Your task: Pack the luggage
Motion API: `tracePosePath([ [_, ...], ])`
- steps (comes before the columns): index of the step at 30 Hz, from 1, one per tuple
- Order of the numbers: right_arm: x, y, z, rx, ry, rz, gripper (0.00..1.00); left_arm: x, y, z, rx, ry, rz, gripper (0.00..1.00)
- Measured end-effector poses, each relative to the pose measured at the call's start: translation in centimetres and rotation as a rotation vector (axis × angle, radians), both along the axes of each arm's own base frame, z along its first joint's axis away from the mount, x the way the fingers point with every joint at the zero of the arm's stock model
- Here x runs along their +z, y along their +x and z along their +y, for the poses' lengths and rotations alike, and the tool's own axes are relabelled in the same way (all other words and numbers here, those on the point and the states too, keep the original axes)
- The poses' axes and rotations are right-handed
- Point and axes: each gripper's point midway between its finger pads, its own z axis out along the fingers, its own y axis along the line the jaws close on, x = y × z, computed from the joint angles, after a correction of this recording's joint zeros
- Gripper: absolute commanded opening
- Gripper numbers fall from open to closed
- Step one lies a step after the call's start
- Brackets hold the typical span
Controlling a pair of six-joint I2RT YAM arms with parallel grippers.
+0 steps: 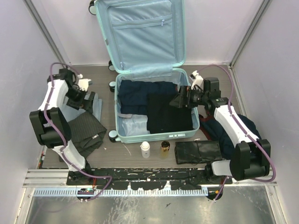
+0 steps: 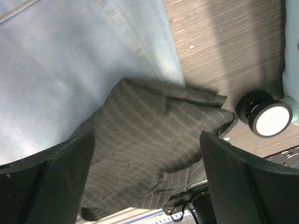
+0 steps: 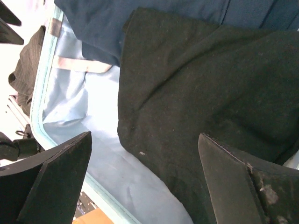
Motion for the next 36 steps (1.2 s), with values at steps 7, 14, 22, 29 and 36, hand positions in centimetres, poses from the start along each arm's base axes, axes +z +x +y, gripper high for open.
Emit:
tracePosePath([
  [7,-0.7,-0.8,0.1,-0.001,0.015,0.033,1.00,1.5,-1.7,2.0,0.203,0.073,0.013,0.92],
  [14,0.3,-1.1,0.1,-0.004,0.032,0.017,1.00,2.2,-4.9,0.8,0.569,0.138,-0.005,0.98],
  [22,0.2,-1.5,0.1,-0.006,0.037,0.025,1.00,-0.5,-5.1,-2.6,0.704,0.174,0.005,0.98],
  [29,0.1,-1.6,-0.1,-0.011,0.037,0.025,1.00,-4.6,-4.5,-3.4,0.738,0.226,0.073,0.98],
  [36,0.1,-1.1,-1.1,-0.044,0.037,0.024,0.99,-8.1,-6.5,-2.9,0.730,0.282,0.148,0.73],
])
